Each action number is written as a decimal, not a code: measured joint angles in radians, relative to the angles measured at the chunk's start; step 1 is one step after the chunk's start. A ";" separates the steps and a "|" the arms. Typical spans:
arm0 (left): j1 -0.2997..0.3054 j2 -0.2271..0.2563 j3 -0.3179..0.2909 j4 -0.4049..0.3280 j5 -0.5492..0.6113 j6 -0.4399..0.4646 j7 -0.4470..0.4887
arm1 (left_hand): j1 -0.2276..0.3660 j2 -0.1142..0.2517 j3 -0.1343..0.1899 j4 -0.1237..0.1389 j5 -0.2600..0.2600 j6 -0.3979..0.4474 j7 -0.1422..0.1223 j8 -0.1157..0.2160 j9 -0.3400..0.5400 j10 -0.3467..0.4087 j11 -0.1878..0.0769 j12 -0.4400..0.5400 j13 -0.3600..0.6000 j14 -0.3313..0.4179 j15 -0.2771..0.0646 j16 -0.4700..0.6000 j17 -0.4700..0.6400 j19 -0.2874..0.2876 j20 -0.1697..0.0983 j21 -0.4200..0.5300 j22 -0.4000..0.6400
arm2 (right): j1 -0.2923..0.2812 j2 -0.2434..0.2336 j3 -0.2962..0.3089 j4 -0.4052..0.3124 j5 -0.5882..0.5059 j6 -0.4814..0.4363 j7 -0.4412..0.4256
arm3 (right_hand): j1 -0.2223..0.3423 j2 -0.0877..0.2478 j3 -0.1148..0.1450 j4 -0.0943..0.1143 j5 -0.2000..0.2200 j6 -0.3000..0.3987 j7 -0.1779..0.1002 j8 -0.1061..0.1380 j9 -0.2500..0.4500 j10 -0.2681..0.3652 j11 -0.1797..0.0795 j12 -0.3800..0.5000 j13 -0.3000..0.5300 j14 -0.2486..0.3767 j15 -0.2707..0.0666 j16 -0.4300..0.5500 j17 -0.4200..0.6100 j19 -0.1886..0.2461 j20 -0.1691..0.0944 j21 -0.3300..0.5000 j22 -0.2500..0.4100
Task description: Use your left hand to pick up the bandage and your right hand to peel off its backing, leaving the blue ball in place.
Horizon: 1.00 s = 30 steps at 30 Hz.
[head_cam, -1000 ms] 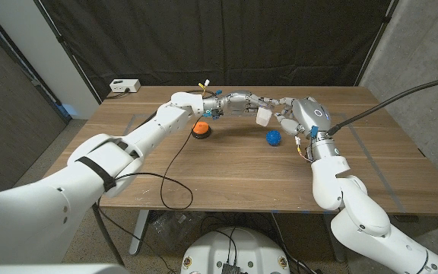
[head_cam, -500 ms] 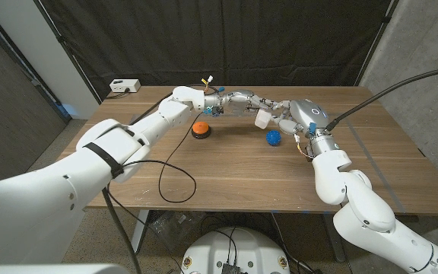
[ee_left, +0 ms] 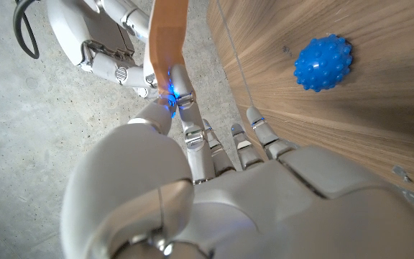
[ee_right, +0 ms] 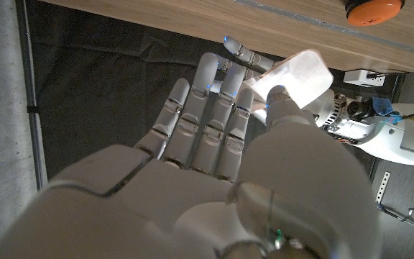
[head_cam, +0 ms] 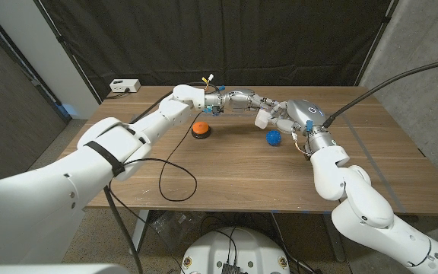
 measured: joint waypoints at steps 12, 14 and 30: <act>-0.019 -0.019 -0.001 0.049 0.012 -0.027 -0.014 | 0.000 0.000 0.000 0.000 0.000 0.000 0.000 0.007 0.005 -0.005 0.005 0.000 0.000 -0.004 -0.004 0.000 0.000 -0.005 -0.005 0.008 0.000 | 0.030 0.002 -0.012 0.012 0.005 -0.003 0.023 | 0.039 0.015 -0.007 -0.019 0.008 0.032 -0.013 0.002 0.000 0.016 -0.021 0.045 0.027 0.017 -0.006 0.016 -0.003 -0.001 -0.010 0.022 -0.005; -0.021 -0.022 -0.001 0.057 0.014 -0.031 -0.014 | 0.000 0.000 0.000 0.000 0.000 0.000 0.000 0.007 0.005 -0.005 0.005 0.000 0.000 -0.004 -0.004 0.000 0.000 -0.005 -0.005 0.008 0.000 | 0.030 0.001 -0.005 0.013 0.014 0.003 0.023 | 0.043 0.018 -0.011 -0.022 0.008 0.044 -0.014 0.002 0.003 0.022 -0.025 0.056 0.035 0.023 -0.005 0.021 -0.001 0.000 -0.011 0.023 -0.005; -0.060 -0.063 0.001 0.162 0.050 -0.058 0.027 | 0.000 0.000 0.007 0.001 0.000 -0.006 -0.001 0.007 0.002 -0.005 0.005 0.000 0.000 -0.004 -0.004 0.000 0.000 -0.009 -0.002 0.008 0.000 | -0.004 -0.034 0.095 0.036 0.220 0.173 -0.049 | 0.060 0.009 -0.033 -0.025 0.008 0.116 -0.011 0.036 0.022 0.044 -0.036 0.116 0.087 0.044 -0.012 0.053 0.011 0.004 -0.015 0.054 -0.009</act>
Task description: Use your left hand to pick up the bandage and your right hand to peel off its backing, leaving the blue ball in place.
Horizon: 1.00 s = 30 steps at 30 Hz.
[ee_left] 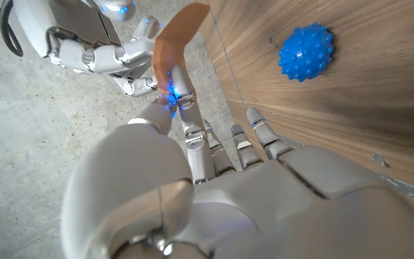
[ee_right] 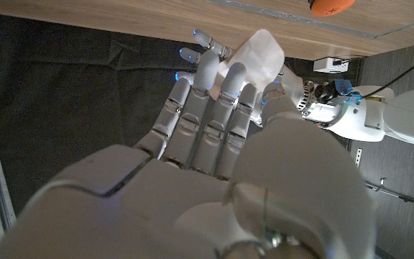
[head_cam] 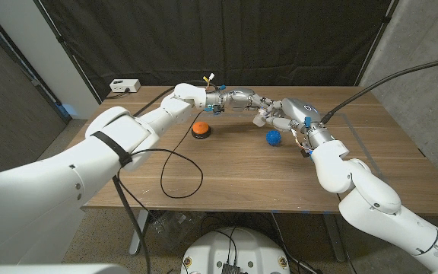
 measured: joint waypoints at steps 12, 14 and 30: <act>-0.013 -0.023 -0.001 0.041 0.008 -0.004 0.009 | 0.000 0.000 0.003 -0.003 0.000 -0.005 0.001 0.004 0.000 0.000 0.000 0.007 0.005 0.000 0.000 0.002 0.000 0.000 0.000 0.007 0.000 | 0.058 0.013 -0.070 0.027 -0.017 -0.012 -0.020 | 0.012 -0.014 -0.047 0.009 0.012 -0.067 0.000 -0.035 0.005 -0.026 0.008 -0.007 -0.008 -0.002 -0.003 0.023 0.004 -0.007 -0.007 0.028 -0.005; -0.013 -0.025 -0.005 0.045 0.008 -0.007 0.007 | 0.000 0.000 0.003 -0.003 0.000 -0.005 0.001 0.004 0.000 0.000 0.000 0.007 0.005 0.000 0.000 0.004 0.000 0.000 0.000 0.007 0.000 | 0.081 0.024 -0.104 0.038 -0.056 -0.042 -0.010 | 0.014 -0.020 -0.049 0.009 0.017 -0.080 0.000 -0.043 0.003 -0.026 0.008 -0.008 -0.016 -0.005 -0.003 0.023 0.000 -0.007 -0.007 0.028 -0.005; -0.013 -0.030 -0.014 0.049 0.004 -0.013 -0.009 | 0.000 0.000 0.003 -0.003 0.000 -0.005 0.001 0.010 -0.004 -0.005 0.005 0.007 0.005 0.000 0.000 0.004 0.000 0.000 0.000 0.015 0.000 | 0.114 0.095 -0.189 0.117 -0.238 -0.095 -0.107 | 0.149 -0.006 -0.074 0.003 0.048 0.194 -0.012 0.073 0.053 0.171 -0.028 0.164 0.083 0.138 -0.042 0.149 0.079 0.031 -0.023 0.157 0.003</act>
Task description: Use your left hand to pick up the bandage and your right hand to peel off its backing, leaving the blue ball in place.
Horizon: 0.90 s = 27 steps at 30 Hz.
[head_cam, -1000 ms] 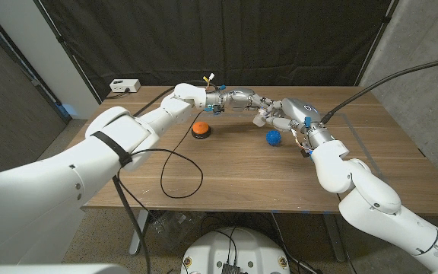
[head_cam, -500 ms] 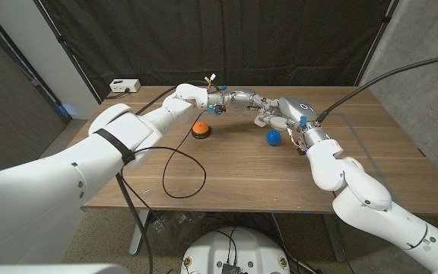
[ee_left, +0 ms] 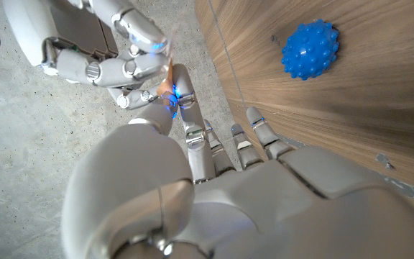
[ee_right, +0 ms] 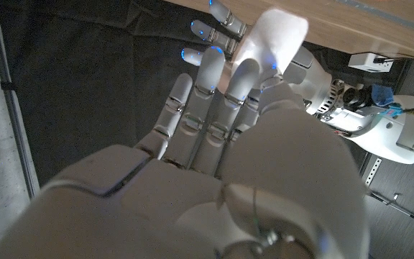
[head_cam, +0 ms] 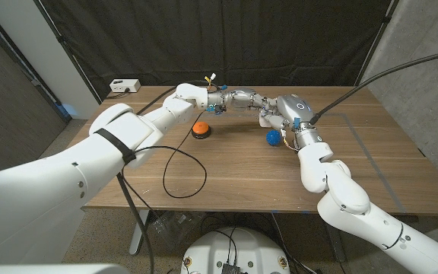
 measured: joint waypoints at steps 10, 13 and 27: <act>0.000 -0.003 0.001 0.001 0.001 0.000 0.002 | -0.003 -0.003 0.005 0.004 0.000 0.000 0.000 0.000 0.000 0.000 0.000 0.000 0.000 -0.005 0.005 0.000 0.000 0.000 0.000 0.000 0.000 | -0.031 0.031 0.018 0.036 -0.016 0.048 -0.123 | 0.013 0.010 0.000 0.000 -0.001 0.018 0.007 0.014 0.012 0.025 0.000 0.000 -0.026 0.009 -0.002 0.000 0.002 -0.003 -0.002 0.029 0.000; 0.000 -0.003 0.001 0.001 0.002 0.000 0.003 | -0.003 -0.003 0.008 0.000 0.000 0.000 0.000 0.000 0.000 0.000 0.000 0.000 0.000 -0.007 0.004 0.000 0.000 0.000 0.000 0.000 0.000 | -0.040 0.035 0.026 0.042 -0.016 0.065 -0.151 | 0.023 0.007 0.000 0.000 -0.001 0.022 0.011 0.014 0.012 0.029 0.003 0.000 -0.026 0.009 -0.002 0.000 0.006 -0.004 -0.004 0.034 0.000; 0.013 0.009 -0.009 -0.028 -0.005 -0.001 0.021 | -0.003 -0.003 0.009 0.000 0.000 0.000 0.000 0.006 0.000 0.000 0.000 0.000 0.000 -0.007 0.004 0.004 0.000 0.000 0.000 0.008 0.000 | -0.088 0.041 0.058 0.047 -0.002 0.110 -0.228 | 0.023 0.007 -0.014 0.003 0.000 0.032 0.010 0.019 0.012 0.038 0.002 0.007 -0.021 0.018 -0.007 -0.004 0.026 -0.012 -0.003 0.060 0.000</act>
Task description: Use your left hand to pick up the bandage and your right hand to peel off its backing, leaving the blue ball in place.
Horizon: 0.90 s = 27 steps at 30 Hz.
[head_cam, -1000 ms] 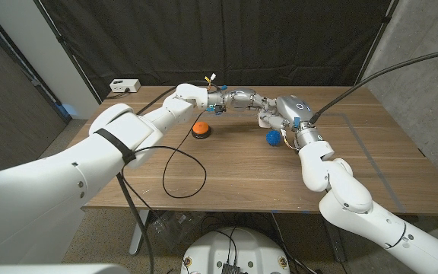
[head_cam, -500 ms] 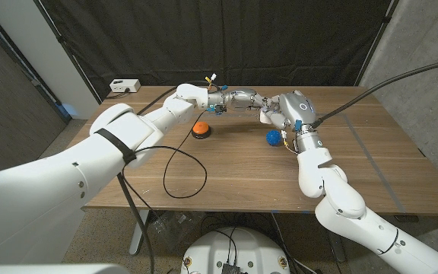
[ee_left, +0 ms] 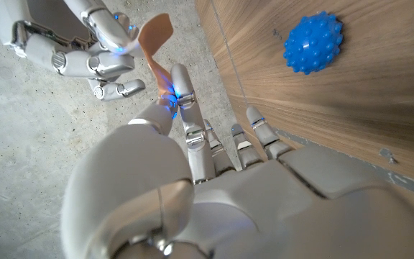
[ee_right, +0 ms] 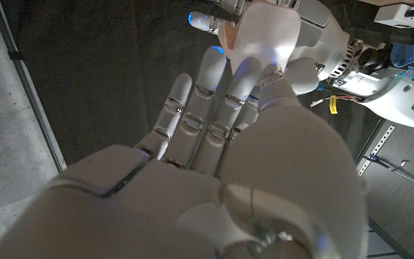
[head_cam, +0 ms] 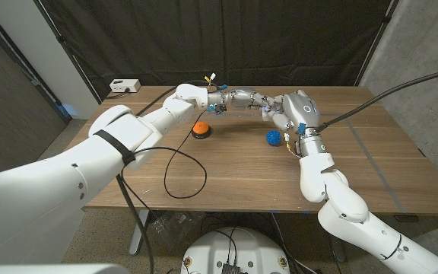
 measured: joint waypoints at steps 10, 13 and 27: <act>0.024 0.024 -0.005 -0.055 -0.011 0.023 0.013 | 0.000 0.000 0.004 -0.004 0.000 -0.002 0.002 0.000 0.000 0.000 0.000 0.000 0.000 0.000 0.000 0.000 0.000 0.000 0.000 0.003 0.000 | -0.033 0.026 0.014 0.005 -0.015 0.011 -0.082 | 0.005 -0.005 -0.004 0.004 0.004 0.000 0.000 0.000 0.001 0.009 -0.002 0.005 0.004 0.010 0.000 -0.003 0.009 -0.007 0.000 0.015 -0.003; 0.041 0.042 -0.005 -0.098 -0.016 0.035 0.018 | 0.000 0.000 0.004 -0.004 0.000 -0.004 0.004 0.000 0.000 0.000 0.000 0.000 0.000 0.000 0.000 0.000 0.000 0.000 0.000 0.007 0.000 | -0.043 0.039 0.017 0.011 -0.025 0.013 -0.127 | 0.005 -0.005 -0.004 0.004 0.004 0.002 0.002 0.000 0.001 0.009 -0.002 0.008 0.004 0.010 0.000 -0.004 0.009 -0.007 0.000 0.023 -0.003; 0.086 0.095 -0.004 -0.215 -0.033 0.080 0.042 | 0.000 0.000 0.008 0.001 0.000 -0.004 0.004 0.008 0.000 0.002 -0.002 0.000 0.000 0.000 0.000 0.000 0.000 0.000 0.000 0.008 0.000 | -0.064 0.071 0.016 0.019 -0.060 0.001 -0.191 | 0.013 -0.008 -0.008 0.008 0.008 0.007 -0.003 -0.002 0.001 0.005 -0.006 0.008 0.002 0.016 -0.005 -0.011 0.018 -0.012 0.005 0.040 -0.007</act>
